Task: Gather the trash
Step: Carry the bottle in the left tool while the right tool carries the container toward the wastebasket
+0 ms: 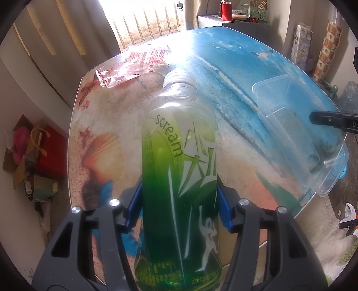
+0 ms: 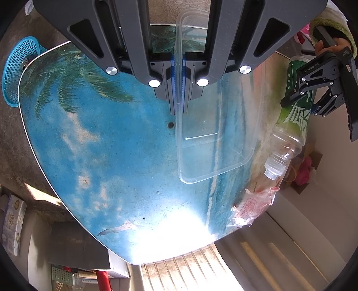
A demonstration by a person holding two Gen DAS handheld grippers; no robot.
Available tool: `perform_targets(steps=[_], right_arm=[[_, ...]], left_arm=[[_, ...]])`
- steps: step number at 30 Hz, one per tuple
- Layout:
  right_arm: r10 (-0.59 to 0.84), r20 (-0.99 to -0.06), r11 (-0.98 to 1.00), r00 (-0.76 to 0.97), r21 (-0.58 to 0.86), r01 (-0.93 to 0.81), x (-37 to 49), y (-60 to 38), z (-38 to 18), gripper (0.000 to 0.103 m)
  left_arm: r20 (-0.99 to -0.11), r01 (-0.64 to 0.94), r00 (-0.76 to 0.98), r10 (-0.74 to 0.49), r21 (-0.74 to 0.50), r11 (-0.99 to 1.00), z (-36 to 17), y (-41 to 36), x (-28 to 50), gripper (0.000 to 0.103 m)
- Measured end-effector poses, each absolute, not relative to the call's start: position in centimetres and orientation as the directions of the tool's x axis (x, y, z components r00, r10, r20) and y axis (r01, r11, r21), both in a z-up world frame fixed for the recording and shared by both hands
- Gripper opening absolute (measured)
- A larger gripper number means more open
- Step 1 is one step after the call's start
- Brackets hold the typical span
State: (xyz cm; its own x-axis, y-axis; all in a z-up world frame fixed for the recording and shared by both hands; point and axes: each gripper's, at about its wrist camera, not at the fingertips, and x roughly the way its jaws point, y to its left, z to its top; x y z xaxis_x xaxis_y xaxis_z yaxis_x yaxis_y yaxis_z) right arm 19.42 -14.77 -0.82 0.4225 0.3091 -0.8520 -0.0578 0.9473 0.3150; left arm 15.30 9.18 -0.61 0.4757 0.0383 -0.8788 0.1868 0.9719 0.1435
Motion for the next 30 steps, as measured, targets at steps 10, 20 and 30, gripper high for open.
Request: perform_targets(steps=[10, 20, 30], right_arm=[[0.316, -0.837, 0.944, 0.446, 0.323, -0.062, 18.9, -15.1, 0.1, 0.004], [0.323, -0.824, 0.940, 0.465, 0.334, -0.062, 18.5, -15.6, 0.8, 0.004], [0.326, -0.809, 0.936, 0.490, 0.347, -0.049, 17.7, -16.4, 1.5, 0.004]], left_arm=[[-0.873, 0.185, 0.488, 0.030, 0.137, 0.973, -0.3, 9.4, 15.2, 0.054], [-0.864, 0.186, 0.503, 0.019, 0.130, 0.974, 0.2, 9.4, 15.1, 0.054], [-0.850, 0.193, 0.527, -0.013, 0.105, 0.976, 1.4, 9.0, 14.6, 0.054]])
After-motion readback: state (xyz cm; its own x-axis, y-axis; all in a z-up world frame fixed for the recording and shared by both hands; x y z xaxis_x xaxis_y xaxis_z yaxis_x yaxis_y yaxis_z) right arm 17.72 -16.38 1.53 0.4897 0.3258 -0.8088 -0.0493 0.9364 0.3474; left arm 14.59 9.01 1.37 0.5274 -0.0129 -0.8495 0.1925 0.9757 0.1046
